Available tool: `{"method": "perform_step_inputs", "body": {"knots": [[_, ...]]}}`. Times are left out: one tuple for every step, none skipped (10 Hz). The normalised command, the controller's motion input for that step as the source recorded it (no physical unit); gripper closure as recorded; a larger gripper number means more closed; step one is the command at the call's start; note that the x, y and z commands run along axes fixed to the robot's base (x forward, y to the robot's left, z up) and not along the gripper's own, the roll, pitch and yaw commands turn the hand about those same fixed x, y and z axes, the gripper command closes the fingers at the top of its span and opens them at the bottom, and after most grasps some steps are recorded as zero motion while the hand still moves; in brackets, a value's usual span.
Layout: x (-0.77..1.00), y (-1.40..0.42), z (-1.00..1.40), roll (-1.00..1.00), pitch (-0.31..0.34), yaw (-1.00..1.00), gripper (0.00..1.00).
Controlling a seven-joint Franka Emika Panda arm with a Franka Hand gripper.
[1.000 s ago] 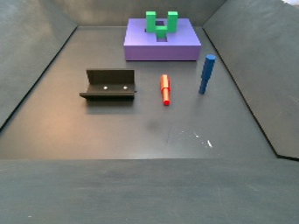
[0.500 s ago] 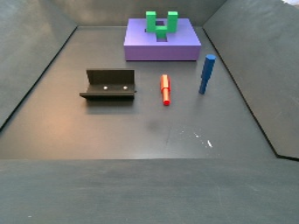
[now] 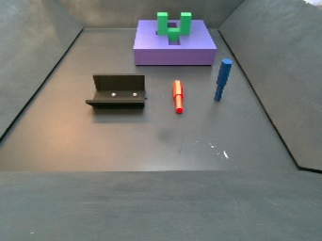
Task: Pick up the brown object. Move up. Place the brown object on the fixture. Regrasp the brown object. Move to above the board. Insert the brown object.
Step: Insert the brown object.
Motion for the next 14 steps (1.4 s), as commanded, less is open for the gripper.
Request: {"method": "perform_step_inputs", "body": {"knots": [[0.0, 0.0, -0.13, -0.06, -0.129, -1.0, 1.0], [0.0, 0.0, -0.28, -0.1, -0.173, -1.0, 1.0], [0.0, 0.0, -0.32, -0.05, -0.167, -1.0, 1.0], [0.0, 0.0, -0.36, 0.0, -0.16, -1.0, 1.0], [0.05, -0.1, -0.33, 0.14, -0.069, -0.93, 1.0], [0.0, -0.2, -0.35, 0.2, 0.0, -0.85, 1.0], [0.0, -0.25, -0.39, 0.13, 0.013, -0.67, 1.0], [0.0, -0.21, -0.38, 0.12, 0.043, -0.57, 1.0], [0.09, -0.13, -0.33, 0.07, 0.103, -0.27, 1.0], [0.1, 0.0, 0.0, 0.01, 0.047, -0.03, 1.0], [0.0, 0.0, 0.0, -0.03, 0.0, -0.03, 1.0], [0.08, 0.0, -0.19, 0.0, 0.139, -0.19, 1.0], [0.05, 0.0, -0.32, 0.0, 0.219, -0.35, 1.0], [0.0, 0.0, -0.37, 0.0, 0.196, -0.49, 1.0]]}}
